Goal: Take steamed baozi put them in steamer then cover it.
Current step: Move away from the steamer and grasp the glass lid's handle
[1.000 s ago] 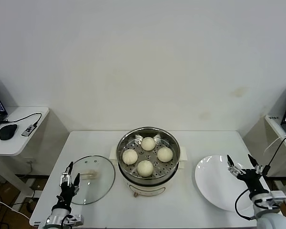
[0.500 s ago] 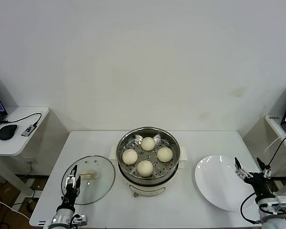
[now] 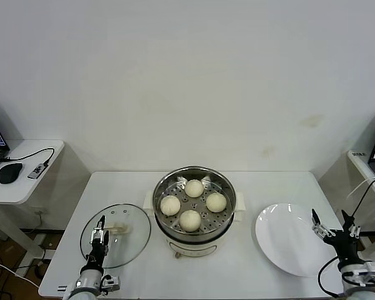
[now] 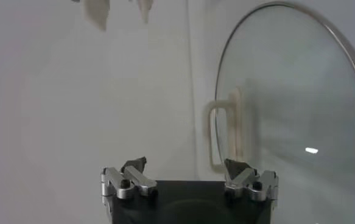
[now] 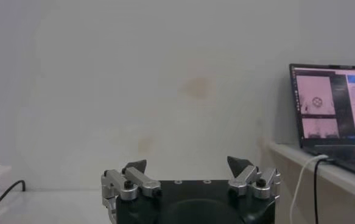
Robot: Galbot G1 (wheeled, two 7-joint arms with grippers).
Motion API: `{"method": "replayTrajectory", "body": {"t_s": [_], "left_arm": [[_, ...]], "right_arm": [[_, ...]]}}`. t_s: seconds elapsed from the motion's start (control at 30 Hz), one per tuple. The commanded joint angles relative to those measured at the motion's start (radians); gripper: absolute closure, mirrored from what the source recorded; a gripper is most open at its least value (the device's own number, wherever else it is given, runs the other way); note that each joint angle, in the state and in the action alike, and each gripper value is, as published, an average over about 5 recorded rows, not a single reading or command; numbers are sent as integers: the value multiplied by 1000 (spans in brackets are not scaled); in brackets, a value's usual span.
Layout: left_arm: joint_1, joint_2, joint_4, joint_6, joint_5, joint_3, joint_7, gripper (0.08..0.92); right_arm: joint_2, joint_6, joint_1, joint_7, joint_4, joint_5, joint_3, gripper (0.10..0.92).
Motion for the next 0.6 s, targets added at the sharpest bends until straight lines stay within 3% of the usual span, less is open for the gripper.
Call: {"method": "replayTrajectory", "body": {"t_s": [0.03, 0.6], "left_arm": [[-46, -9, 34, 36, -7, 5, 12, 177], [-143, -37, 113, 38, -33, 16, -13, 177]], "right_arm": [[6, 5, -5, -1, -3, -9, 6, 203], [13, 3, -21, -9, -10, -44, 13, 203]]}}
